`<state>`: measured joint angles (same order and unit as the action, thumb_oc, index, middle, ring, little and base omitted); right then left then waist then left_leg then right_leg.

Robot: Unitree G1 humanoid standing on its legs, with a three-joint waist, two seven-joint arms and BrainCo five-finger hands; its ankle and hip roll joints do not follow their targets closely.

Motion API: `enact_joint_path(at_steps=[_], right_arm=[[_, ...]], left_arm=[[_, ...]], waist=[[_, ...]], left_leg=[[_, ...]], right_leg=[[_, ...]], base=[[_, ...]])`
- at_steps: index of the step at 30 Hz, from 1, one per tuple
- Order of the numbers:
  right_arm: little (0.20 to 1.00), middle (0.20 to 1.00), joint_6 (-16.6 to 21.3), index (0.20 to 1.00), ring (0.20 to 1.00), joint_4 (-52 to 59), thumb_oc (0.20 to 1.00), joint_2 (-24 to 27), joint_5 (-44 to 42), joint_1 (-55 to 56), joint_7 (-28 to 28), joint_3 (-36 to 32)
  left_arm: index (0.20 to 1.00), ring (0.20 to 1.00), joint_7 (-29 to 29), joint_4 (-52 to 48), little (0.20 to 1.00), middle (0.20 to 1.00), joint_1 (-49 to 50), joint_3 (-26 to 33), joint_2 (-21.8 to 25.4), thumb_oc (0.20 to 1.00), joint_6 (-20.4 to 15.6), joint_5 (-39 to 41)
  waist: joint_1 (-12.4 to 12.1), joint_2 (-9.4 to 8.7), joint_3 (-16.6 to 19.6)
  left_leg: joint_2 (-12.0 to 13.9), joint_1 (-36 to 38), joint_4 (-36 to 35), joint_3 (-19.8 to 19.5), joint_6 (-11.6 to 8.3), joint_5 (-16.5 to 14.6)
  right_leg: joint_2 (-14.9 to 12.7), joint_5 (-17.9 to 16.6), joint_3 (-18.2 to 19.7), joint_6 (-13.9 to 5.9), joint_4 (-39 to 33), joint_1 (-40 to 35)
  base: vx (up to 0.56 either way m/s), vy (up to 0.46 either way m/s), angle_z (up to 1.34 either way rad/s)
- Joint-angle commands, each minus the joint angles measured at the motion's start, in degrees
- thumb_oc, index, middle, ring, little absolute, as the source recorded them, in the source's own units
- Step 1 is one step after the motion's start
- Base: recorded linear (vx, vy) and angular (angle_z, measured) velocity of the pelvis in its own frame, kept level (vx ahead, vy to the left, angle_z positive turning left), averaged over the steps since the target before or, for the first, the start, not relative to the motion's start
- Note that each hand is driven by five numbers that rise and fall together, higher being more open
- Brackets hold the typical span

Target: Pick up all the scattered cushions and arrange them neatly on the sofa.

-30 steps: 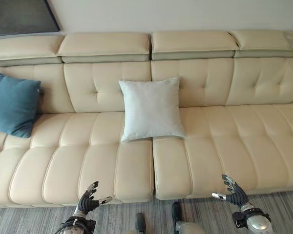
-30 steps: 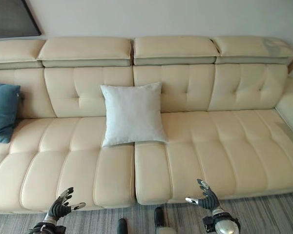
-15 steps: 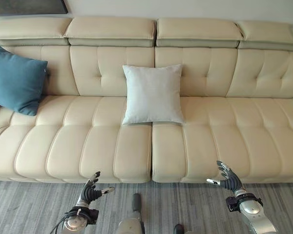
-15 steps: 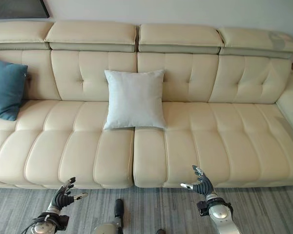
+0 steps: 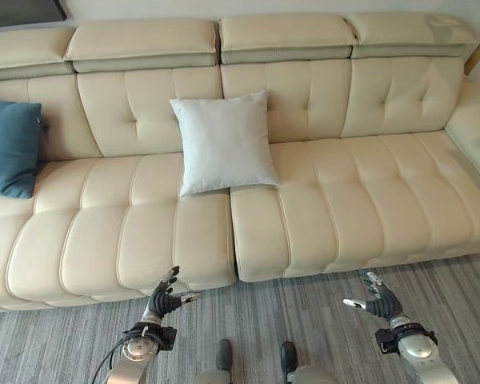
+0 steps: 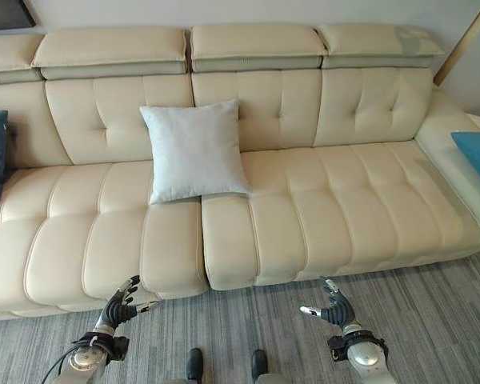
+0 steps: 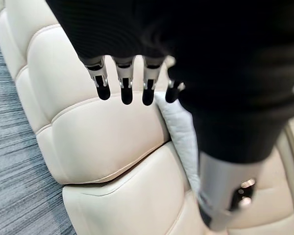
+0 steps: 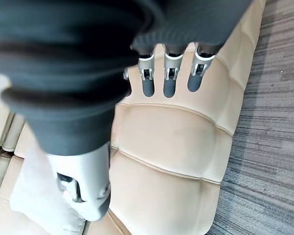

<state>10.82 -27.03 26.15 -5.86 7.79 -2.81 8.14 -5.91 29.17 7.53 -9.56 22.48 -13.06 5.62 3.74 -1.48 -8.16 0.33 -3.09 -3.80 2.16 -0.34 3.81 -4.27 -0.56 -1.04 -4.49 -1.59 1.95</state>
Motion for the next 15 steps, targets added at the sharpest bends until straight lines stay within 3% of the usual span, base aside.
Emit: enact_joint_path(at_steps=[1,5,7,10,13,14,15], right_arm=[[1.000,1.000,1.4,1.000,1.000,0.6,1.000,-0.4,-4.0,-1.4,-0.3,-1.5],[1.000,1.000,1.3,1.000,1.000,0.1,1.000,-1.5,-5.0,-2.3,-0.6,-1.8],[1.000,1.000,1.2,1.000,1.000,-0.2,1.000,-2.4,-5.3,-3.9,-1.1,-1.3],[1.000,1.000,1.1,1.000,1.000,-0.1,1.000,-3.0,-5.1,-5.0,-1.5,-1.0],[1.000,1.000,1.1,1.000,1.000,0.3,1.000,-3.5,-4.8,-5.6,-2.0,-0.4],[1.000,1.000,0.9,1.000,1.000,0.3,1.000,-3.7,-4.5,-5.4,-1.9,-0.1],[1.000,1.000,0.8,1.000,1.000,1.1,1.000,-3.7,-4.0,-5.3,-1.5,0.7]], left_arm=[[1.000,1.000,0.9,-2.8,1.000,1.000,0.7,-0.7,3.0,1.000,-1.4,-1.5],[1.000,1.000,1.1,-2.8,1.000,1.000,0.4,-1.1,2.9,1.000,-1.2,-1.2],[1.000,1.000,0.9,-2.5,1.000,1.000,-0.3,-1.3,2.6,1.000,-1.2,-1.0],[1.000,1.000,0.7,-2.5,1.000,1.000,-0.7,-1.5,2.6,1.000,-1.2,-0.8],[1.000,1.000,0.9,-3.4,1.000,1.000,-0.8,-1.8,2.9,1.000,-0.9,-0.5],[1.000,1.000,1.1,-3.5,1.000,1.000,-0.8,-1.9,3.0,1.000,-0.8,-0.5],[1.000,1.000,1.6,-4.0,1.000,1.000,-0.6,-1.9,3.3,1.000,-0.5,-0.6]], waist=[[-0.3,-1.74,1.1],[0.0,-1.49,0.8],[0.5,-1.39,0.2],[0.7,-1.35,-0.2],[0.2,-0.91,-0.4],[-0.1,-0.78,-0.4],[-0.8,-0.44,0.0]], left_leg=[[-0.9,-1.3,5.3,0.7,-0.75,-6.8],[-1.2,-0.8,5.7,2.7,0.16,-7.8],[-0.8,-0.3,6.2,5.9,0.81,-8.6],[0.0,0.4,6.4,9.6,1.18,-9.3],[1.9,1.9,6.6,14.2,1.05,-10.1],[2.7,2.4,6.7,15.9,0.88,-10.2],[4.1,4.3,6.7,18.3,0.18,-11.7]], right_leg=[[1.8,3.4,2.7,-2.43,5.1,1.2],[2.1,3.2,5.5,-3.03,7.5,3.0],[2.4,2.2,7.5,-3.90,9.2,5.2],[1.9,1.0,6.6,-4.72,9.5,7.1],[-1.4,1.2,-3.4,-4.34,10.8,8.3],[-3.0,1.5,-7.8,-3.94,11.4,8.5],[-5.6,2.8,-15.4,-3.84,12.0,7.3]], base=[[-0.02,0.119,-0.36],[-0.02,0.087,-0.60],[-0.06,0.075,-0.67],[-0.02,0.024,-1.47],[0.00,-0.061,-1.71],[0.10,-0.139,-1.63],[0.11,-0.173,-1.41]])
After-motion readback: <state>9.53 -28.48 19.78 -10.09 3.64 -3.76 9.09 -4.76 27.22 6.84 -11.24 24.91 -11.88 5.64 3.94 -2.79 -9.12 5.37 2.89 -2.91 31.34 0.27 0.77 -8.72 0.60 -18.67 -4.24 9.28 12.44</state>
